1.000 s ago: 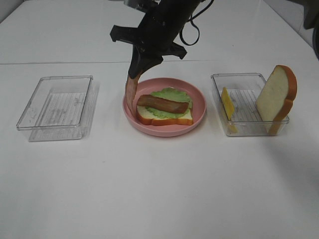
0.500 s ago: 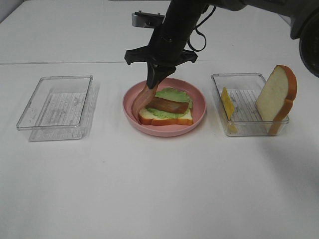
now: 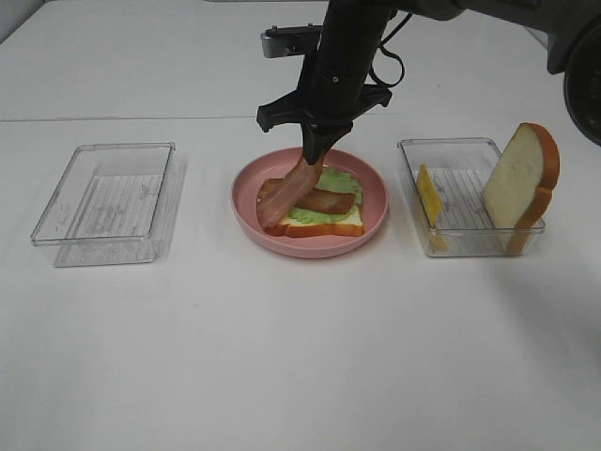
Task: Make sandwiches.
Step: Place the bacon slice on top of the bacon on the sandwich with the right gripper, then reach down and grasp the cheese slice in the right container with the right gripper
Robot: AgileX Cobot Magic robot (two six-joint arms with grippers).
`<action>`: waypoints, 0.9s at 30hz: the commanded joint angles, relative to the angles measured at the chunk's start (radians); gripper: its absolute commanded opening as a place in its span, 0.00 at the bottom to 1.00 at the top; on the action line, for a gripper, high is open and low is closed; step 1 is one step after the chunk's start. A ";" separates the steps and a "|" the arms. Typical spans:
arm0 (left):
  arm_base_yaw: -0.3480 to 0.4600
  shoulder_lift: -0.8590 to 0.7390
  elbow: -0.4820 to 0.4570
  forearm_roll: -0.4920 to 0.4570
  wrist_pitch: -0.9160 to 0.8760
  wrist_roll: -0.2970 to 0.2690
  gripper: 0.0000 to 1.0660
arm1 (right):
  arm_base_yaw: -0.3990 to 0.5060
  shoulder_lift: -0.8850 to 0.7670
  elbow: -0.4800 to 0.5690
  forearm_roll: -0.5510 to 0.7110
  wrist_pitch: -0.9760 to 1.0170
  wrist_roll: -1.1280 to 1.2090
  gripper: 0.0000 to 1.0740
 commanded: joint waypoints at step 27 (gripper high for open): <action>0.001 -0.018 0.001 -0.009 -0.006 0.004 0.94 | 0.003 -0.002 -0.001 -0.049 0.042 0.075 0.92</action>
